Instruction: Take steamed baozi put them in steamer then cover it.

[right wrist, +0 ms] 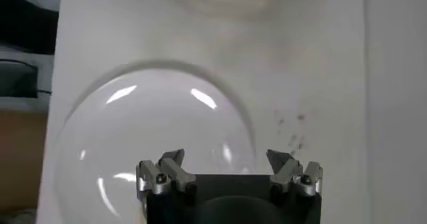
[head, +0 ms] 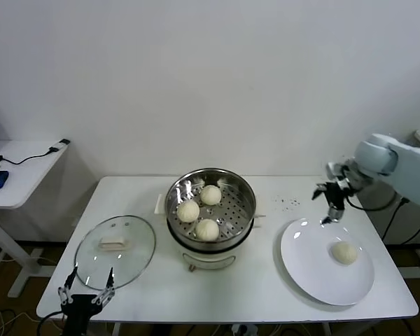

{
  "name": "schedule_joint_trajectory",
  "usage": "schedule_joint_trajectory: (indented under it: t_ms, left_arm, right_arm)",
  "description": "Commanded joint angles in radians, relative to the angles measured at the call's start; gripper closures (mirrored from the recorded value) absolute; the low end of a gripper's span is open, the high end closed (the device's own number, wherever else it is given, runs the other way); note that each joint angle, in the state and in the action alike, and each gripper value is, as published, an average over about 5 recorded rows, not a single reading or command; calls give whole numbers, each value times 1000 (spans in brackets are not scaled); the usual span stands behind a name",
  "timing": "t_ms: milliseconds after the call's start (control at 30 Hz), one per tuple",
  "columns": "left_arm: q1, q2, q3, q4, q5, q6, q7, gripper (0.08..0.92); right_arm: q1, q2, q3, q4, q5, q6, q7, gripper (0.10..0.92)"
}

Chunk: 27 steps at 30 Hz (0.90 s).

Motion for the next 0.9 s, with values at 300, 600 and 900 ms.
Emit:
schedule_joint_trajectory:
  t_ms: [300, 600, 900]
  left_arm:
    - [2, -13, 8, 6, 12, 5, -1, 177]
    - [1, -14, -7, 9, 5, 4, -1, 177]
    - [-3, -16, -9, 13, 7, 6, -2, 177]
  right_arm:
    - [-437, -30, 356, -121, -245, -37, -11, 203]
    - [-441, 25, 350, -177, -282, -32, -10, 203]
    - [-441, 62, 352, -211, -295, -26, -13, 208]
